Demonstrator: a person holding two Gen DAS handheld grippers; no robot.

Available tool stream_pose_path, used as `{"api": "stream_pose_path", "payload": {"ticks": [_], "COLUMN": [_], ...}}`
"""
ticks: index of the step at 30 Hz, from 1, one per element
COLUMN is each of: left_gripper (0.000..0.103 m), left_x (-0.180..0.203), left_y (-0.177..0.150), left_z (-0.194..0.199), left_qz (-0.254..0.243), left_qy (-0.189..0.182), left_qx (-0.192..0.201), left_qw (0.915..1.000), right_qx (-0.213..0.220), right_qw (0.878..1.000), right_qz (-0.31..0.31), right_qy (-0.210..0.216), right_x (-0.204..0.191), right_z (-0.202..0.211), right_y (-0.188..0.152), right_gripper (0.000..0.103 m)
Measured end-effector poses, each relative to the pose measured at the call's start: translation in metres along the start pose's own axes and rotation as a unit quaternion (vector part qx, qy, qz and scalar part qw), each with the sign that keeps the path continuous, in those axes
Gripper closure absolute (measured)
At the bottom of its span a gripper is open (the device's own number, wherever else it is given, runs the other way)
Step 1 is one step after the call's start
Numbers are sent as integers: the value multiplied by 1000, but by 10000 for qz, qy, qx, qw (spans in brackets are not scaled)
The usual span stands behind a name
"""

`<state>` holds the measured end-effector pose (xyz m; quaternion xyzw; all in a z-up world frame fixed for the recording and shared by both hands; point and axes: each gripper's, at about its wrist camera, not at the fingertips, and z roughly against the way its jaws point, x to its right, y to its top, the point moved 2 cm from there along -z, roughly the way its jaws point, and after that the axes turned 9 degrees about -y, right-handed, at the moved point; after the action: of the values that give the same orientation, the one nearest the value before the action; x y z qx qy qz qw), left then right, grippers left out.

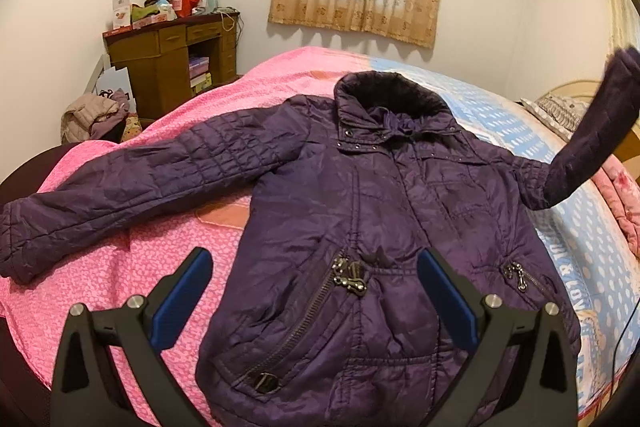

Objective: Fold large clothes
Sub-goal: 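Fold the held sleeve across the jacket front with the right gripper, release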

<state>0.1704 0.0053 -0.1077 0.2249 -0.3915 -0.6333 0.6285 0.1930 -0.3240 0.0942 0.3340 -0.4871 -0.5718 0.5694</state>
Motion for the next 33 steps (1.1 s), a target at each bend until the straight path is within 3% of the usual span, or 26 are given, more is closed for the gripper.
{"api": "stream_pose_path", "payload": {"ticks": [5, 9, 16, 21, 24, 26, 28, 31, 33], "left_gripper": [0, 0, 0, 0, 0, 0, 0, 0, 0], "left_x": [-8, -13, -23, -30, -29, -28, -30, -27, -20], "left_y": [4, 6, 8, 7, 4, 2, 3, 15, 24], "left_z": [3, 2, 1, -3, -9, -14, -19, -24, -29], "left_qz": [105, 185, 278, 362, 306, 260, 278, 267, 230], "left_qy": [-5, 7, 95, 171, 137, 75, 77, -69, -282], "left_qx": [57, 72, 108, 131, 109, -8, -92, -37, -1], "left_qw": [9999, 9998, 9995, 9991, 9994, 9996, 9995, 9996, 9993], "right_qx": [112, 14, -398, -713, -1086, -1373, -1432, -1412, -1454], "right_qw": [9946, 9809, 9414, 9294, 9299, 9278, 9298, 9437, 9554], "right_qz": [903, 1725, 2932, 3113, 2906, 2720, 2577, 2040, 1613], "right_qy": [502, 898, 1621, 1851, 1977, 2153, 2204, 2188, 2000], "right_x": [-84, -161, -268, -313, -315, -308, -296, -257, -224], "right_z": [-4, -17, -41, -67, -90, -92, -84, -71, -67], "right_y": [10, -3, -93, -149, -176, -185, -187, -181, -180], "right_gripper": [78, 78, 78, 78, 72, 58, 57, 56, 48]}}
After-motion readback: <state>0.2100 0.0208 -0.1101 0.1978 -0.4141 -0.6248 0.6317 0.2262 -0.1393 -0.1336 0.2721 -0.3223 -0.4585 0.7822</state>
